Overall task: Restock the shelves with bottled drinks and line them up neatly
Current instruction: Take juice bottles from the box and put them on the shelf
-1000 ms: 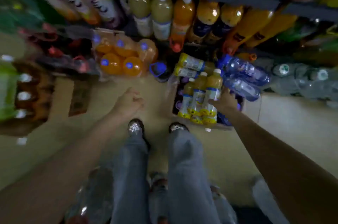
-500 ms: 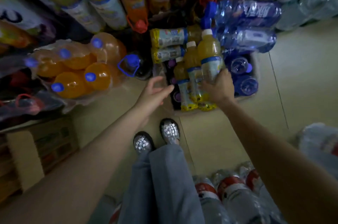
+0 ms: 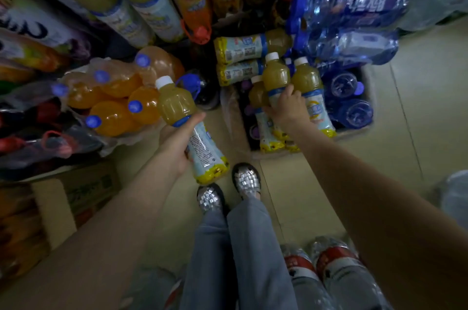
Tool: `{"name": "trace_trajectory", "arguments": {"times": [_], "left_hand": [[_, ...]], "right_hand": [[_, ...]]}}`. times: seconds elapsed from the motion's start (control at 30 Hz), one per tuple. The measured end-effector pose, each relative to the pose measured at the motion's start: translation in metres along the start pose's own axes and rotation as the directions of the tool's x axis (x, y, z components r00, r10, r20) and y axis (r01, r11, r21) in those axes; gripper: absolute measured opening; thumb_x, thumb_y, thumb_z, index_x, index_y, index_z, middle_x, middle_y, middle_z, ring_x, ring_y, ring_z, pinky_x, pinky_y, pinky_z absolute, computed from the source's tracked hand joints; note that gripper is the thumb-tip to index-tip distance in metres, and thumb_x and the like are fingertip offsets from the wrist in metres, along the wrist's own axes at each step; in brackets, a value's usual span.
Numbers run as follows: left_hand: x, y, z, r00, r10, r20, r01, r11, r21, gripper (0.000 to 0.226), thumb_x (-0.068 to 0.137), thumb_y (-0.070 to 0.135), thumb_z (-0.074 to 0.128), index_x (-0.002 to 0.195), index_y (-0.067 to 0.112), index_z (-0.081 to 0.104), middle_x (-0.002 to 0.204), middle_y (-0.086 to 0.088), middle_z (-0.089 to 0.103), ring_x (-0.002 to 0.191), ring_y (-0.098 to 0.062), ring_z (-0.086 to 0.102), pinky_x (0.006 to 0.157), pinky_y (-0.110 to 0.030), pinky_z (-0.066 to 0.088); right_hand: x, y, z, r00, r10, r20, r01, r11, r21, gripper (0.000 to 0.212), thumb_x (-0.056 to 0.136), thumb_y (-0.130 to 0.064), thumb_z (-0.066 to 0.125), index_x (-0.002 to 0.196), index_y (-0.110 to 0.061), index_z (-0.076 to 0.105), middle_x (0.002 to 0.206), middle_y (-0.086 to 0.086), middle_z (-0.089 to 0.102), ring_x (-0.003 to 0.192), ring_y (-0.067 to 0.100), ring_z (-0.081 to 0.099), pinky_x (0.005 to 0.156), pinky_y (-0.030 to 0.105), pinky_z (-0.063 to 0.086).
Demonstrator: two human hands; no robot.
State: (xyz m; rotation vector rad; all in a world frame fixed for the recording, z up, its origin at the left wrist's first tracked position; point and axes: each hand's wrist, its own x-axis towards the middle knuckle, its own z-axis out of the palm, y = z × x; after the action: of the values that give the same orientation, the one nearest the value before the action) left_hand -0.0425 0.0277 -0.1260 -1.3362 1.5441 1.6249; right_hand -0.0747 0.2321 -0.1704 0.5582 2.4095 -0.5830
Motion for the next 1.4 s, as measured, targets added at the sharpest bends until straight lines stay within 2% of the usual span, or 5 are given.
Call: {"name": "trace_trajectory", "arguments": {"times": [0.2,0.43,0.7,1.17,1.4], "left_hand": [[0.000,-0.016,-0.019,0.982,-0.021,0.187,0.013,0.999,0.039,0.014,0.081,0.013,0.066,0.092,0.011,0.058,0.083,-0.012,0.062,0.071,-0.024,0.064,0.076,-0.038,0.054],[-0.076,0.024,-0.035,0.963,0.055,0.265,-0.077,0.994,0.075,0.005,0.084,0.007,0.061,0.087,0.009,0.058,0.076,-0.011,0.063,0.069,-0.024,0.063,0.080,-0.041,0.052],[-0.245,0.199,-0.141,0.885,0.425,0.192,-0.424,0.905,-0.049,0.009,0.079,0.008,0.069,0.086,0.010,0.064,0.067,-0.001,0.069,0.061,-0.016,0.066,0.055,-0.023,0.054],[-0.433,0.443,-0.435,0.229,0.968,-0.102,-0.943,0.247,0.225,0.062,0.055,0.015,0.089,0.098,0.032,0.047,0.100,0.012,0.060,0.080,0.014,0.059,0.069,-0.005,0.046],[-0.437,0.484,-0.484,0.138,0.972,-0.188,-0.947,0.185,0.263,0.057,0.058,0.014,0.088,0.098,0.032,0.052,0.105,0.003,0.062,0.094,-0.007,0.059,0.076,-0.016,0.045]], "right_hand": [[0.008,0.001,0.033,0.980,0.129,-0.148,-0.144,0.985,-0.091,0.073,0.090,-0.015,0.058,0.144,0.000,0.011,0.140,0.024,0.033,0.129,0.037,0.036,0.102,0.041,0.036],[-0.065,-0.042,-0.037,0.957,0.192,0.217,-0.280,0.804,0.525,0.059,0.072,-0.022,0.079,0.118,0.003,0.052,0.117,0.014,0.060,0.102,0.031,0.061,0.085,0.036,0.053],[-0.221,-0.240,-0.236,0.825,-0.530,0.198,0.217,0.619,0.755,0.043,0.073,0.004,0.071,0.112,-0.007,0.056,0.103,0.009,0.066,0.089,0.020,0.065,0.083,0.036,0.055],[-0.432,-0.600,-0.363,0.360,-0.840,-0.405,0.828,0.089,0.553,0.050,0.062,-0.005,0.082,0.105,-0.018,0.058,0.099,-0.002,0.070,0.091,0.012,0.067,0.078,0.026,0.055],[-0.422,-0.687,-0.355,0.311,-0.775,-0.549,0.935,0.145,0.325,0.053,0.065,-0.008,0.082,0.108,-0.018,0.052,0.102,-0.005,0.058,0.097,0.008,0.054,0.075,0.011,0.039]]}}
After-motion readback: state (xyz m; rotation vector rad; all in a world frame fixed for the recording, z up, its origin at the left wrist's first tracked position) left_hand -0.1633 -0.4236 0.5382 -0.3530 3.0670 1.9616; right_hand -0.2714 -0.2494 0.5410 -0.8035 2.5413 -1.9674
